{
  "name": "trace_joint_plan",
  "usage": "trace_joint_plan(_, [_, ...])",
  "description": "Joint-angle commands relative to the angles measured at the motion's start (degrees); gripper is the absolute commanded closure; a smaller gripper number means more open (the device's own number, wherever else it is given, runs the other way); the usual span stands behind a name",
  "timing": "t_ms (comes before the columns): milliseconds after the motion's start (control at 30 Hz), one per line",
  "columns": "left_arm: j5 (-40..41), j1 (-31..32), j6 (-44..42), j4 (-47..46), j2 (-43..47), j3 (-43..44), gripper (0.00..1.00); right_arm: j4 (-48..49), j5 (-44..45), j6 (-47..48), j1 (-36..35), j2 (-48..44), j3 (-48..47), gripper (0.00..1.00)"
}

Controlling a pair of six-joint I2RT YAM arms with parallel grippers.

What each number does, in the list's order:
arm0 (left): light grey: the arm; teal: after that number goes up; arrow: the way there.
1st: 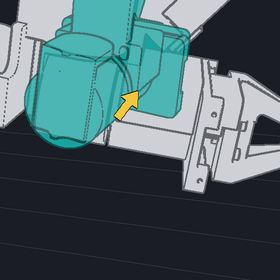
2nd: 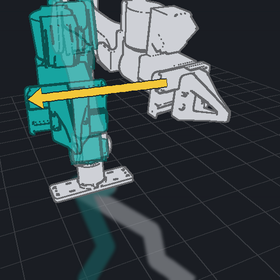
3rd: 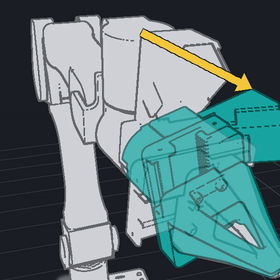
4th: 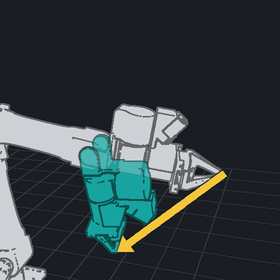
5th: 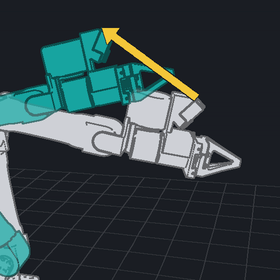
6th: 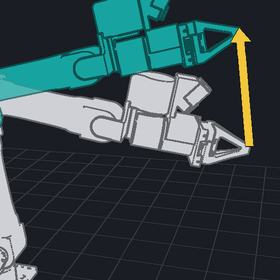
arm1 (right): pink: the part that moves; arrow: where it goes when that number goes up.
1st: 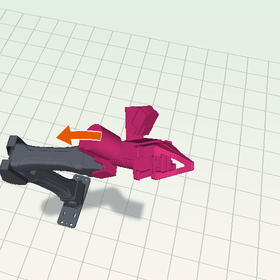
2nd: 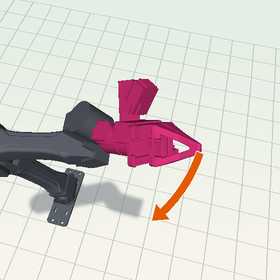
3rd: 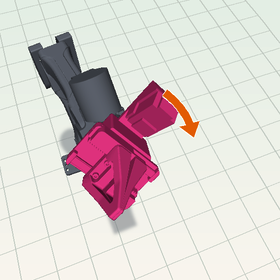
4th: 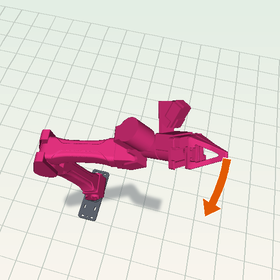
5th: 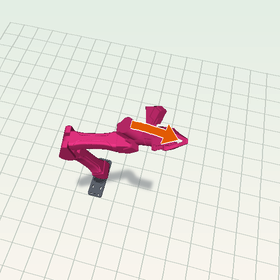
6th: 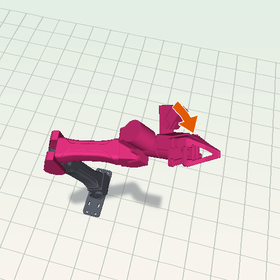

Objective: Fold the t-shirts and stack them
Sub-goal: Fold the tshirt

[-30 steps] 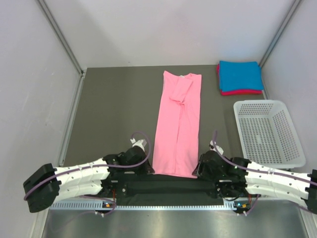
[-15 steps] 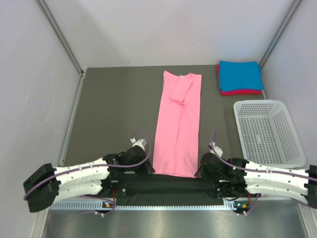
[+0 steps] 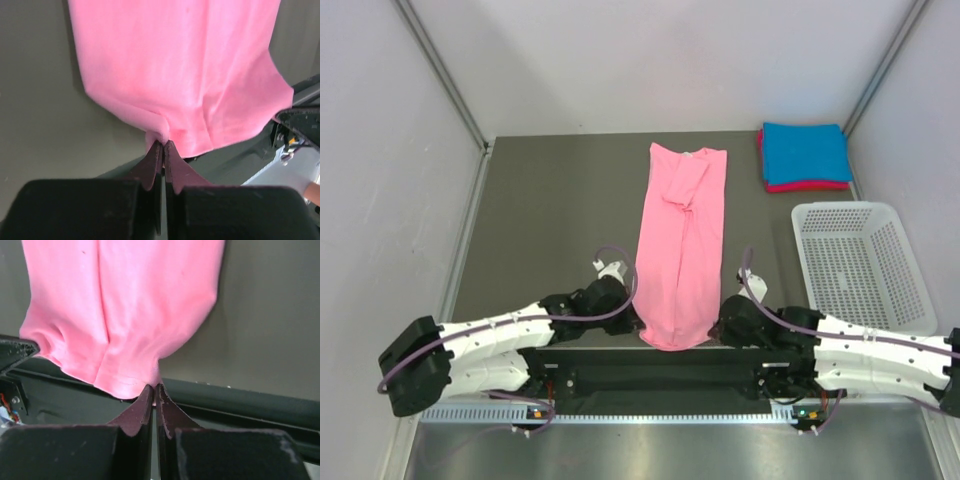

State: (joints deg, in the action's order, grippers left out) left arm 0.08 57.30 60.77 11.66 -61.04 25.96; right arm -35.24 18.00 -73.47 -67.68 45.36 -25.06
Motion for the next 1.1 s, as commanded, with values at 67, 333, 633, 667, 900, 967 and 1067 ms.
trace_joint_plan(67, [0.28,-5.77,-5.22,-0.94,-5.75,8.31,1.00,0.26,4.24,13.33,5.09,6.13,-7.37,1.00])
trace_joint_plan(333, [-7.45,-18.18,-12.68,-5.24,-17.44,16.92,1.00,10.54,-1.65,33.63,21.97,16.23,-13.96,1.00])
trace_joint_plan(633, [-8.17,-24.60,-19.11,-1.90,-31.77,33.89,1.00,14.68,-7.54,44.72,32.61,32.24,-25.56,1.00])
trace_joint_plan(667, [-8.16,-25.30,-19.37,-1.73,-32.47,35.55,1.00,14.76,-7.80,44.99,33.83,32.85,-26.26,1.00])
trace_joint_plan(900, [-9.75,-27.76,-22.36,-1.29,-40.82,44.70,1.00,14.68,-11.75,47.98,38.67,37.78,-31.98,1.00])
trace_joint_plan(967, [-9.31,-28.20,-23.15,-1.03,-42.93,47.59,1.00,14.59,-12.46,48.68,40.51,39.00,-33.47,1.00])
trace_joint_plan(1067, [-9.39,-28.99,-23.42,-0.59,-45.56,51.20,1.00,15.12,-14.04,49.74,42.80,40.93,-35.41,1.00])
